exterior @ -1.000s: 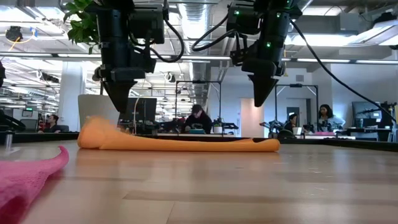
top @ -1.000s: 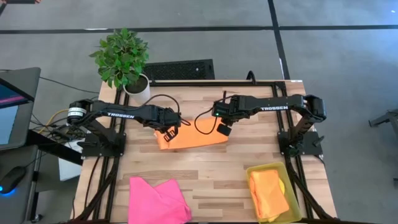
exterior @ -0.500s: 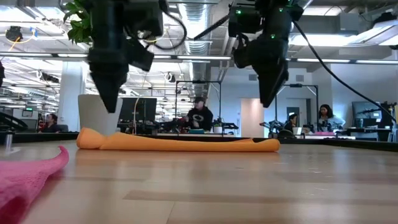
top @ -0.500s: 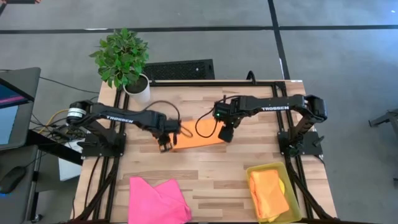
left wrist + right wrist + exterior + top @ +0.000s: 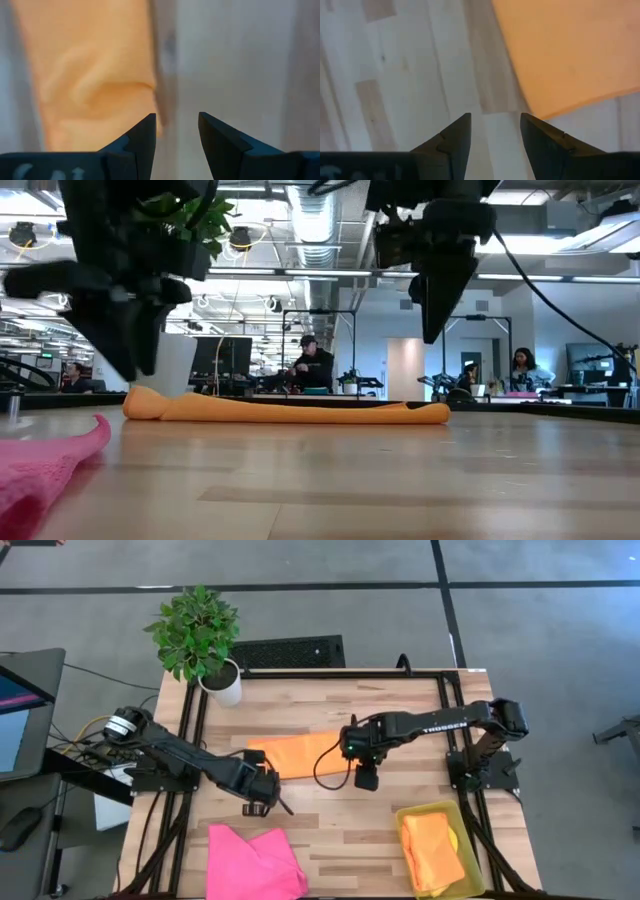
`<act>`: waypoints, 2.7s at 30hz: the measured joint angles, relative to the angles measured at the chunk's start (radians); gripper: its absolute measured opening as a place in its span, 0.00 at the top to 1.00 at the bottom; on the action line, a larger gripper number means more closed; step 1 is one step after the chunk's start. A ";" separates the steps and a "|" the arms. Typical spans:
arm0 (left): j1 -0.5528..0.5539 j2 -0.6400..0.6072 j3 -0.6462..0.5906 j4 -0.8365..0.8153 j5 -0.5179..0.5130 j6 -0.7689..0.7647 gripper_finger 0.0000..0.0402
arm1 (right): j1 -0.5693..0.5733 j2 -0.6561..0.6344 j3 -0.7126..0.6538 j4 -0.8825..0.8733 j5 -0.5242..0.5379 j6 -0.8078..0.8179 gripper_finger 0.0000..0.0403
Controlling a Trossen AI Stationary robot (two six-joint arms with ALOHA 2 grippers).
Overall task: Fold microfiber towels
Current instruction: Fold the orange cloth
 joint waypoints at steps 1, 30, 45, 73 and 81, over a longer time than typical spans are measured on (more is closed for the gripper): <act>-0.006 0.000 -0.008 0.012 -0.032 -0.013 0.65 | 0.006 0.000 0.000 0.001 0.000 0.004 0.52; 0.018 -0.005 -0.231 0.192 -0.097 -0.044 0.67 | 0.024 0.000 0.000 0.039 0.001 0.025 0.54; 0.063 -0.002 -0.147 0.095 0.003 -0.098 0.99 | 0.024 -0.019 -0.001 -0.073 0.041 0.080 0.54; 0.246 0.368 0.570 0.154 0.010 0.625 1.00 | 0.018 -0.235 0.000 -0.151 0.208 0.105 0.54; 0.306 0.492 0.723 0.171 0.036 0.812 1.00 | 0.018 -0.344 0.000 -0.211 0.265 0.131 0.54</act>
